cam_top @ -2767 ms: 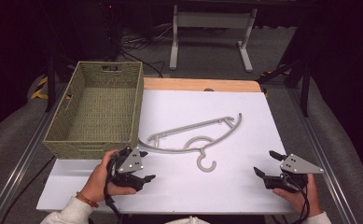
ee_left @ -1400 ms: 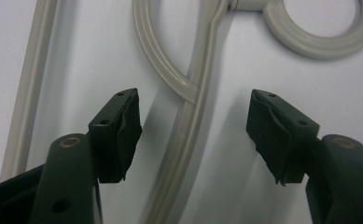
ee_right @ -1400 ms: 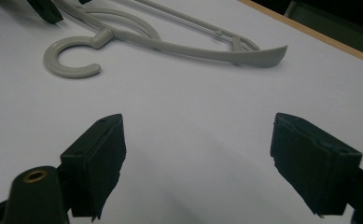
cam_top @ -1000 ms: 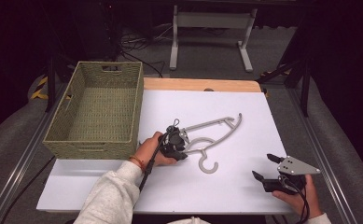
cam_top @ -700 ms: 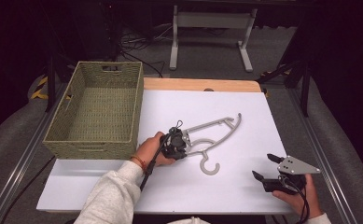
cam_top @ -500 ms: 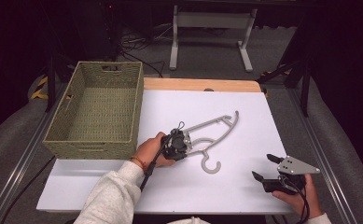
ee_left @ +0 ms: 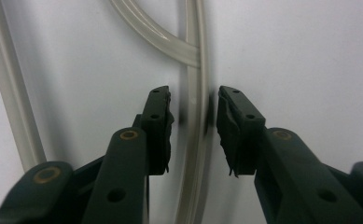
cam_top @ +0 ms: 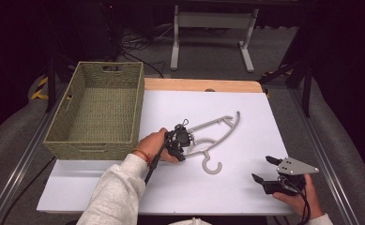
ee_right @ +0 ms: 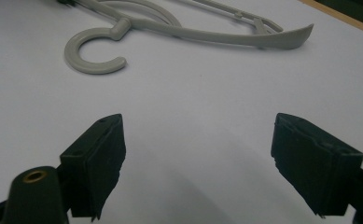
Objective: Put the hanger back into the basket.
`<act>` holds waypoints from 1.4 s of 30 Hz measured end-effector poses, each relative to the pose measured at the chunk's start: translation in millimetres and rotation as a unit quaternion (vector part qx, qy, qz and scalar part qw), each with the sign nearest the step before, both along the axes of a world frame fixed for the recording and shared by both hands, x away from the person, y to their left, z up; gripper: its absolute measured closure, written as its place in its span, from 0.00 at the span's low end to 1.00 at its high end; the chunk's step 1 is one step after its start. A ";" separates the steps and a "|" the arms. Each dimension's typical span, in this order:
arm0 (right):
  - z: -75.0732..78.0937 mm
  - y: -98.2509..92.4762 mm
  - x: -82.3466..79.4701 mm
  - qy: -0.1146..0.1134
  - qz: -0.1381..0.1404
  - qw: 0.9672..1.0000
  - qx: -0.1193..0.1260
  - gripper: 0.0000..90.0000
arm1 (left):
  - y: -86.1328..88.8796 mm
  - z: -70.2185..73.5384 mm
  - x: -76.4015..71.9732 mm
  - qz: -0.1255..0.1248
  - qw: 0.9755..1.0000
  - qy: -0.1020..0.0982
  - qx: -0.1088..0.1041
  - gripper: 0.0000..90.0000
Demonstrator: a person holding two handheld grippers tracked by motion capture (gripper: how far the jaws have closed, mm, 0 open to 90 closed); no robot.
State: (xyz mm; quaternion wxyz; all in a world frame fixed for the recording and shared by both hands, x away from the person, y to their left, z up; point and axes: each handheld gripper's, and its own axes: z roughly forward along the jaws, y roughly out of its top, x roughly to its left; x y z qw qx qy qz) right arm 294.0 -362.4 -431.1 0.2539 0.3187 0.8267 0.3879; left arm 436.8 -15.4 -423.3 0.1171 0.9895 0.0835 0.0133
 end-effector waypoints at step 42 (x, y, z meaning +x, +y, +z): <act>2.9 -3.0 0.1 0.006 0.001 1.000 0.015 0.21 | -10.8 41.6 -26.3 -0.001 0.967 -0.232 -0.105 0.91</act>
